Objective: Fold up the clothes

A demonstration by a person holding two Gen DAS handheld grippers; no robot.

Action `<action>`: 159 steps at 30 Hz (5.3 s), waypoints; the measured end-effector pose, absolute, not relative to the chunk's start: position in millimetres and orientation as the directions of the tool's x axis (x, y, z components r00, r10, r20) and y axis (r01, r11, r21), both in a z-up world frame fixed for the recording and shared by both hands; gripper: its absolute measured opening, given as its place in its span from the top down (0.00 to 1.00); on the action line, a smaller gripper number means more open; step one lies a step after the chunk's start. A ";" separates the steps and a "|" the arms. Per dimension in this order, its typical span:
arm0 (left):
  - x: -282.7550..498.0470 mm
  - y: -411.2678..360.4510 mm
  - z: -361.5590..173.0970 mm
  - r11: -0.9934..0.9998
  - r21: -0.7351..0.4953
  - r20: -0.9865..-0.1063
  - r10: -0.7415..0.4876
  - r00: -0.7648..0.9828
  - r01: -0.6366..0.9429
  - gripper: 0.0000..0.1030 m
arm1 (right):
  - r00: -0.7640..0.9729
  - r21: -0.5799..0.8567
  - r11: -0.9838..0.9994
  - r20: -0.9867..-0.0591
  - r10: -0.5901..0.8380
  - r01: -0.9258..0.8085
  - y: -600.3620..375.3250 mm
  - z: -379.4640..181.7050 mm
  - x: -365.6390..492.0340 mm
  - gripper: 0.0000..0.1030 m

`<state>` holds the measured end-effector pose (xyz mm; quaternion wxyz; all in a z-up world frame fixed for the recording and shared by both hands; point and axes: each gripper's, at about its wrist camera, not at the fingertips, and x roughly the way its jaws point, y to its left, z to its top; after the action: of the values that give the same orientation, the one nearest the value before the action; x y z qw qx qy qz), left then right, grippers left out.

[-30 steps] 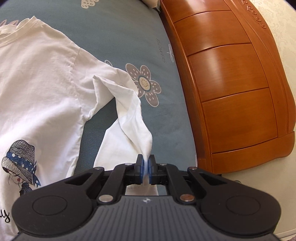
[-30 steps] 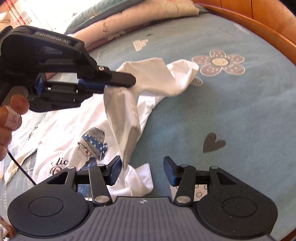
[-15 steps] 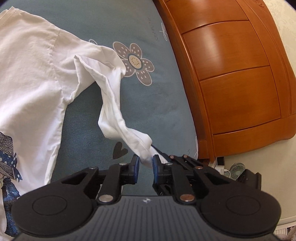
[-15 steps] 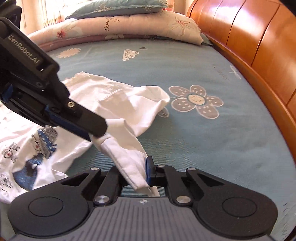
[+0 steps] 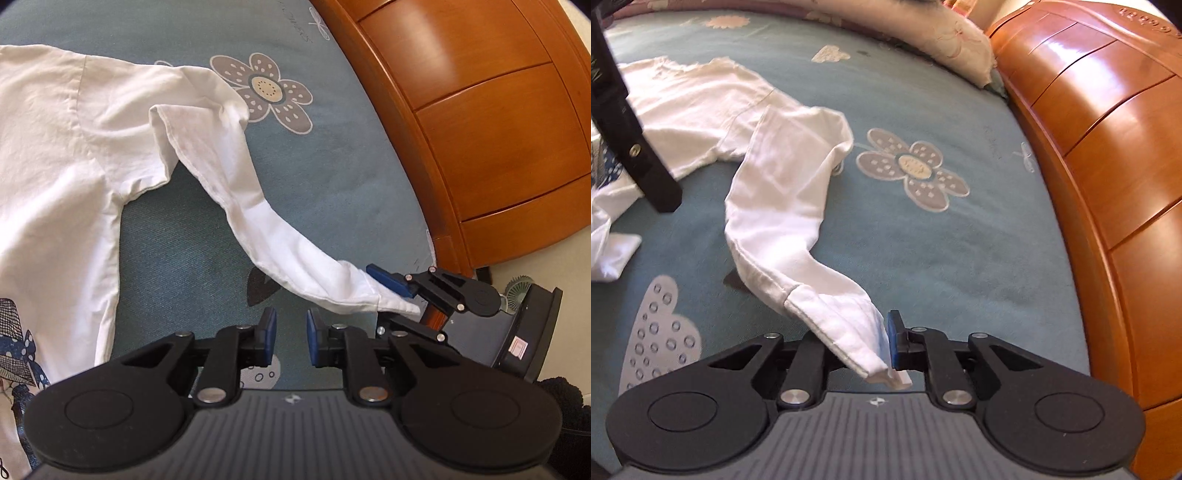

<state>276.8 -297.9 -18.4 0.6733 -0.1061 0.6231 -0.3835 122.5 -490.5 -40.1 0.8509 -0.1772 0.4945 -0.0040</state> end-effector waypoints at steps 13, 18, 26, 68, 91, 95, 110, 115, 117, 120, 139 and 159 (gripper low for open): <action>263.0 -319.4 -19.5 0.654 -0.364 -0.873 -0.488 0.002 0.663 0.66 | 0.309 0.179 0.965 -0.944 0.114 0.191 -511.2 -60.8 69.3 0.58; 250.9 -327.1 -25.7 0.607 -0.198 -0.920 -0.387 0.069 0.770 0.60 | 0.374 0.414 0.832 -0.886 0.275 0.369 -524.3 -73.9 61.1 0.50; 243.7 -327.8 -33.4 0.560 -0.120 -0.933 -0.346 0.100 0.820 0.51 | 0.532 0.570 0.593 -0.805 0.264 0.569 -553.3 -94.6 62.4 0.50; 270.1 -360.4 -23.5 0.615 -0.074 -0.911 -0.362 0.198 0.785 0.45 | 0.507 -0.149 0.960 -0.824 -0.254 0.238 -649.8 -3.0 172.9 0.94; 284.2 -330.3 -18.9 0.683 -0.070 -0.907 -0.347 0.239 0.727 0.44 | 0.442 -0.171 0.954 -0.856 -0.268 0.247 -658.5 -25.3 232.2 0.76; 292.4 -308.2 -21.2 0.726 -0.040 -0.909 -0.312 0.276 0.687 0.44 | 0.519 -0.010 0.996 -0.853 -0.053 0.085 -600.9 -22.6 267.0 0.74; 324.1 -161.2 -38.7 0.913 0.045 -0.923 -0.117 0.367 0.405 0.43 | 0.461 -0.004 1.000 -0.887 -0.003 -0.001 -484.5 -67.6 361.1 0.73; 324.0 -109.8 -41.7 0.956 0.041 -0.927 -0.072 0.368 0.290 0.43 | 0.489 0.093 0.995 -0.866 0.102 -0.043 -451.9 -49.6 354.9 0.64; 322.2 -97.6 -40.2 0.963 0.036 -0.927 -0.068 0.369 0.267 0.43 | 0.490 0.144 0.984 -0.853 0.178 -0.106 -425.5 -44.6 349.6 0.64; 316.1 -85.1 -37.4 0.957 0.033 -0.924 -0.080 0.374 0.287 0.43 | 0.451 0.208 0.956 -0.846 0.283 -0.208 -382.0 -44.6 342.7 0.64; 243.5 23.1 -12.2 0.921 0.149 -0.944 0.024 0.330 0.360 0.38 | 0.388 0.102 0.992 -0.914 0.122 -0.074 -351.1 -22.6 263.9 0.60; 134.7 -37.2 -49.9 0.763 -0.147 -0.960 -0.263 0.094 0.629 0.37 | 0.103 0.272 0.923 -0.946 0.309 -0.272 -230.3 -42.4 107.0 0.60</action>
<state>134.7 -37.2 -49.9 0.7237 0.1530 0.5982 -0.3083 107.0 -230.3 -42.4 0.7426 0.0142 0.6404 0.1956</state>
